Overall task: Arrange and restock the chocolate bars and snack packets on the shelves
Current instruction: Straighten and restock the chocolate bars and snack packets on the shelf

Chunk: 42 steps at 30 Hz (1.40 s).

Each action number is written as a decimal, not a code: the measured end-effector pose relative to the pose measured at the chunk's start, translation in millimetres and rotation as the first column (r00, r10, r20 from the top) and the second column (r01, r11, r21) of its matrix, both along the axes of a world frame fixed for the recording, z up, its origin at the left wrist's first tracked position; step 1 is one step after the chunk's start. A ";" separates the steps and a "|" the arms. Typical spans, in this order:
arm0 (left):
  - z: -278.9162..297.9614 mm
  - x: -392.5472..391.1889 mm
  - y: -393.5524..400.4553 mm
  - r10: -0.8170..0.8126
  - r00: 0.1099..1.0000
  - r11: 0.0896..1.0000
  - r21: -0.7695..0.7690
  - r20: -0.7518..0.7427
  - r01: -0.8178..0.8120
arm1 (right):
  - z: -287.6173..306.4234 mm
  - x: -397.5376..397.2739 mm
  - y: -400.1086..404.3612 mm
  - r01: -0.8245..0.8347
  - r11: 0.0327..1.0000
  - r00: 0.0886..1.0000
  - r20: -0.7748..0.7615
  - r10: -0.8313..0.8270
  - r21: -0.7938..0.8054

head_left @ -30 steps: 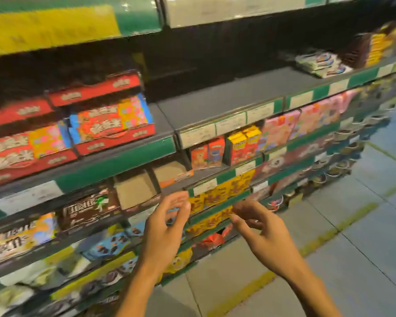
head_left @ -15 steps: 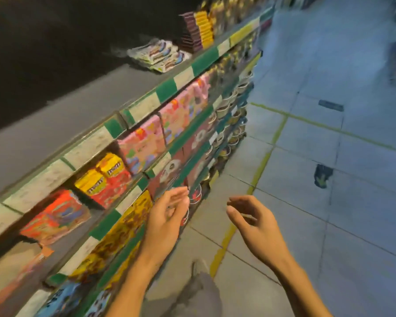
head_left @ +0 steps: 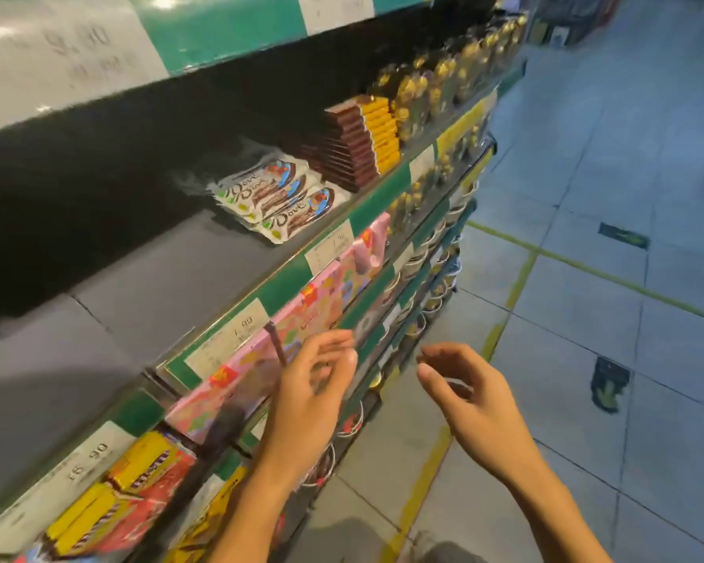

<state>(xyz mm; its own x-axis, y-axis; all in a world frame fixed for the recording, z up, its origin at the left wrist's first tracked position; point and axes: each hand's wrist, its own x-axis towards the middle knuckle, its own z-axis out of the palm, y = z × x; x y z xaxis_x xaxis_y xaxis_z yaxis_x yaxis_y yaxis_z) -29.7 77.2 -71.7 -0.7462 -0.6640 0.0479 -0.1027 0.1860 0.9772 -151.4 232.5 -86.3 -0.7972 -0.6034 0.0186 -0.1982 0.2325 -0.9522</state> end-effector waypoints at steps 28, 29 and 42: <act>105.1 -115.5 -178.1 0.526 0.645 0.758 -0.649 0.554 -0.060 | 80.8 -189.6 -242.7 -0.617 0.702 0.267 -0.744 0.613 0.357; 105.4 -116.0 -179.3 0.528 0.638 0.761 -0.646 0.561 -0.062 | 83.8 -189.1 -243.7 -0.627 0.681 0.264 -0.719 0.643 0.379; 116.9 -83.9 -166.0 0.570 0.632 0.757 -0.634 0.525 -0.157 | 122.7 -182.3 -270.5 -0.514 0.446 0.068 -0.483 0.873 0.733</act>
<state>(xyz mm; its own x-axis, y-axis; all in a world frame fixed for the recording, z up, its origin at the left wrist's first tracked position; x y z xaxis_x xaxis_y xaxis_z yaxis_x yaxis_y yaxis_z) -113.7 -88.9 45.1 -0.4038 -0.9131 0.0564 -0.8357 0.3933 0.3834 -333.7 -38.1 36.4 0.2715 -0.9612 -0.0479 -0.9473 -0.2582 -0.1895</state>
